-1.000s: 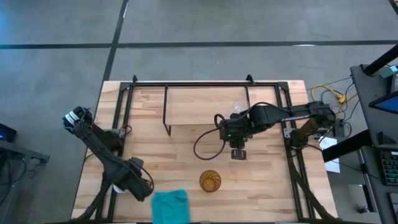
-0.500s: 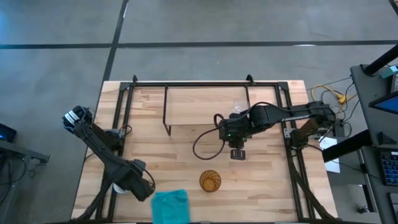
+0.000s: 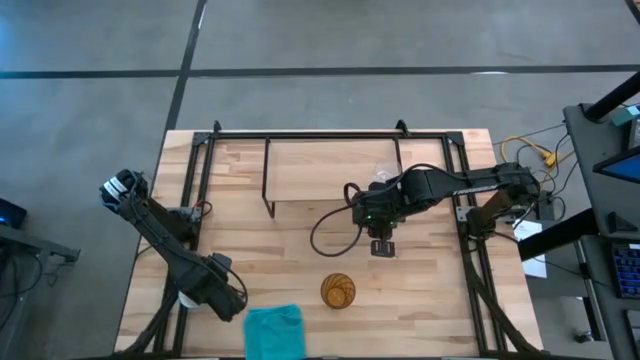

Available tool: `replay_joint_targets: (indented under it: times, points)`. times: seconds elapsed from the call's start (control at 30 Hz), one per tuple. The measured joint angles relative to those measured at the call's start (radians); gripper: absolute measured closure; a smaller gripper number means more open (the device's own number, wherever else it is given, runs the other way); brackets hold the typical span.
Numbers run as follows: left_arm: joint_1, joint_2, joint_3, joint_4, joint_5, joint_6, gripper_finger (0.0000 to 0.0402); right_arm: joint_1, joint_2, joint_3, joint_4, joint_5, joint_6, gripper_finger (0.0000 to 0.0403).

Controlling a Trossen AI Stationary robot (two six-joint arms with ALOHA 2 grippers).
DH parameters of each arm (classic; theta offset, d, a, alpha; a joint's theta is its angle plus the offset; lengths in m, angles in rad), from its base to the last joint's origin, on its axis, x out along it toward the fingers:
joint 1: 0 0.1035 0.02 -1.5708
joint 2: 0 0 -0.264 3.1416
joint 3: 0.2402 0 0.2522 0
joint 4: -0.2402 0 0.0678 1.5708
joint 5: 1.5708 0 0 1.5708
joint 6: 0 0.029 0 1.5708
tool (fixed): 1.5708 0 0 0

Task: Stack small to large cups/mugs on shelf
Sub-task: Put the white mug on the shelf

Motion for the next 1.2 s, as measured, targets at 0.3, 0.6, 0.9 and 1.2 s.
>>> replay_joint_targets:
  times: [0.3, 0.6, 0.9, 1.2]
  points:
    - [0.000, 0.000, -0.002, -0.001, 0.002, 0.000, 0.0334, 0.000, 0.000, 0.000, 0.000, 0.000, 0.000, 0.0328]
    - [-0.002, -0.031, 0.024, -0.067, -0.008, -0.005, 0.0334, 0.000, 0.000, 0.000, 0.000, 0.000, -0.003, 0.0319]
    - [-0.001, -0.042, 0.017, -0.082, -0.001, -0.006, 0.0334, 0.000, 0.000, 0.000, 0.002, 0.000, 0.000, 0.0324]
    - [-0.003, -0.024, -0.056, 0.041, 0.003, -0.006, 0.0334, 0.000, 0.000, 0.000, 0.009, 0.000, 0.000, 0.0320]
